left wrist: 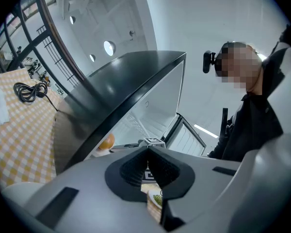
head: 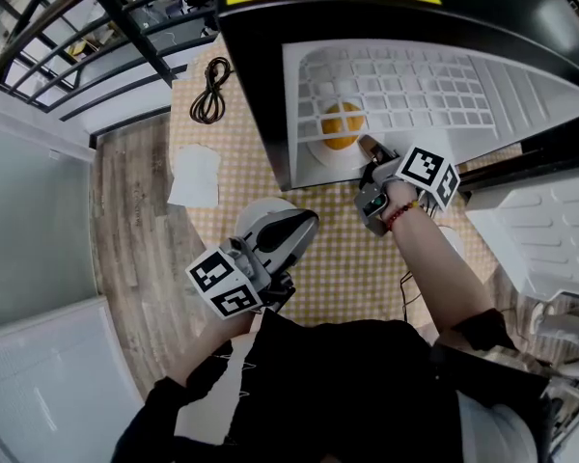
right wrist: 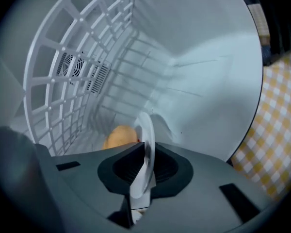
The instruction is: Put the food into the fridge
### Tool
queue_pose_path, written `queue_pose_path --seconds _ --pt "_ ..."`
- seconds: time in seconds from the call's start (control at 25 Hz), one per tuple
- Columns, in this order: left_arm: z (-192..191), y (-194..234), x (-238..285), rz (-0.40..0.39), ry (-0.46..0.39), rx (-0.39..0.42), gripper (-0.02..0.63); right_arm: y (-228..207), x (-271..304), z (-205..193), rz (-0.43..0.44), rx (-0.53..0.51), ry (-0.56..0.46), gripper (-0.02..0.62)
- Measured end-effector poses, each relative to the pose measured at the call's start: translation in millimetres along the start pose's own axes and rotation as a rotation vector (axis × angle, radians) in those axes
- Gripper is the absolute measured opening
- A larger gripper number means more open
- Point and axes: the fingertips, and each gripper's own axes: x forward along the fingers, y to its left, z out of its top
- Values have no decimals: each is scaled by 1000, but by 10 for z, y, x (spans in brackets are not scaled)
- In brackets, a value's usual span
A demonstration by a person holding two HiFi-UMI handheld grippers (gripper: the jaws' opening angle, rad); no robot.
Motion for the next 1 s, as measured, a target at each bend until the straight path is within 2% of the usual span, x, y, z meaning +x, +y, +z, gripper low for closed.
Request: queue_pose_path --seconds 0.6,1.0 --pt "19 1 -85 9 -22 -4 15 61 80 42 -122 -314 19 81" --pt "16 -28 -122 10 -38 -3 15 72 74 45 -168 -496 3 117"
